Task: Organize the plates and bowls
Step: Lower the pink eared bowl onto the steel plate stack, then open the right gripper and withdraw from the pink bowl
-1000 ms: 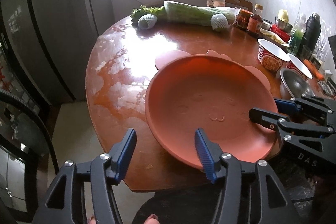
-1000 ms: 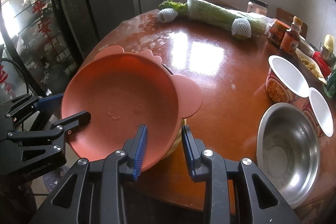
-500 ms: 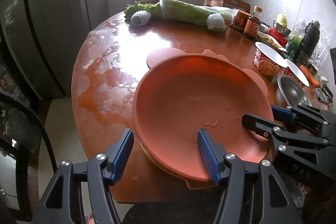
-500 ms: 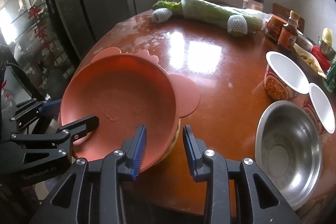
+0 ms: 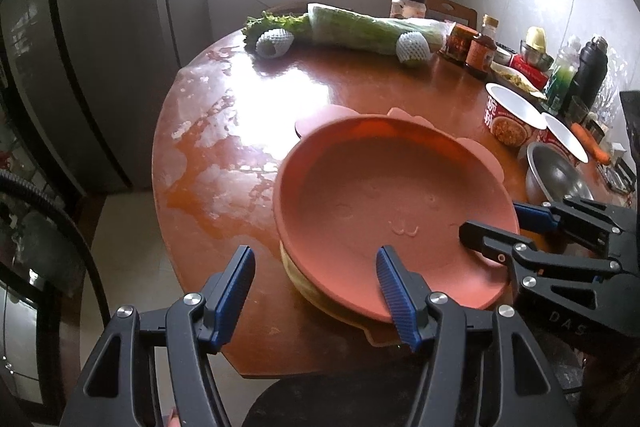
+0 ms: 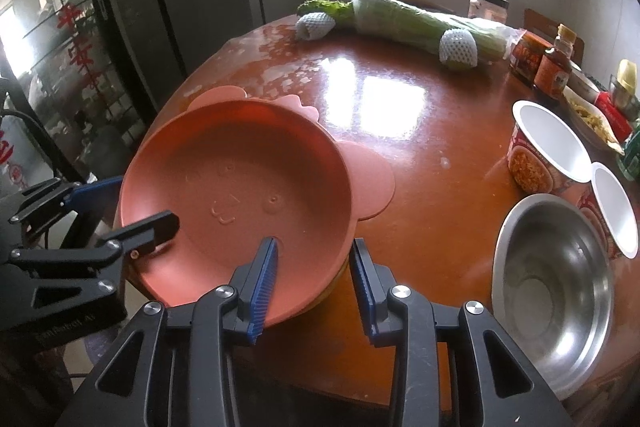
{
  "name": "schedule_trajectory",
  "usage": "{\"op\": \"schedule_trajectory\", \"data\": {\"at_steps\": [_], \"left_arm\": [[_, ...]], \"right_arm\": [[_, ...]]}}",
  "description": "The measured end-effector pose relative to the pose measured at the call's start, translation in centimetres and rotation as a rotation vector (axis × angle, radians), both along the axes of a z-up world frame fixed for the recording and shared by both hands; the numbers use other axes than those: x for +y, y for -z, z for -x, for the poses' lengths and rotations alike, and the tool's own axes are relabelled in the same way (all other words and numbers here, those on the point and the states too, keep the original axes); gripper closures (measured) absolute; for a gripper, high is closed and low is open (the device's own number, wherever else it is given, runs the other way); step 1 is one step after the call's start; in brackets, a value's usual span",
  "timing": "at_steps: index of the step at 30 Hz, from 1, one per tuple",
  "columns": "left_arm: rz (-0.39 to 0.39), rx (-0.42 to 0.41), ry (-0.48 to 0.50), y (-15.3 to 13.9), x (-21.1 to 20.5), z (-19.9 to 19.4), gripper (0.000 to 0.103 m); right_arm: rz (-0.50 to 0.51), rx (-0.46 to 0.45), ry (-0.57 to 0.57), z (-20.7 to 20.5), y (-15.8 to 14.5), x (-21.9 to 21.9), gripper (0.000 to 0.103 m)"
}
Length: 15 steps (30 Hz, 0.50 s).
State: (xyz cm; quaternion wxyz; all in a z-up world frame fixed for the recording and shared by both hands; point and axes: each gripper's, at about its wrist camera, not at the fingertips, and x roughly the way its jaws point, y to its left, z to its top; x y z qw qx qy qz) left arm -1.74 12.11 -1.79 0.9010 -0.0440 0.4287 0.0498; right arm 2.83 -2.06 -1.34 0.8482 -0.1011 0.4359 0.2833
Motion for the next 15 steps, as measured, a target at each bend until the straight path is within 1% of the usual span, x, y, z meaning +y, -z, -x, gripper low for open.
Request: {"op": "schedule_trajectory", "data": {"at_steps": [4, 8, 15], "left_arm": [[0.005, -0.009, -0.014, -0.3, 0.4, 0.2, 0.041], [0.008, -0.026, -0.02, -0.8, 0.4, 0.2, 0.041], [0.012, -0.064, -0.021, -2.2, -0.2, 0.4, 0.04]], "right_arm": [[-0.003, -0.002, 0.0, 0.0, -0.1, 0.0, 0.064], [-0.015, -0.009, 0.002, 0.0, -0.4, -0.3, 0.058], [-0.046, -0.041, 0.014, 0.3, -1.4, -1.1, 0.052]]}}
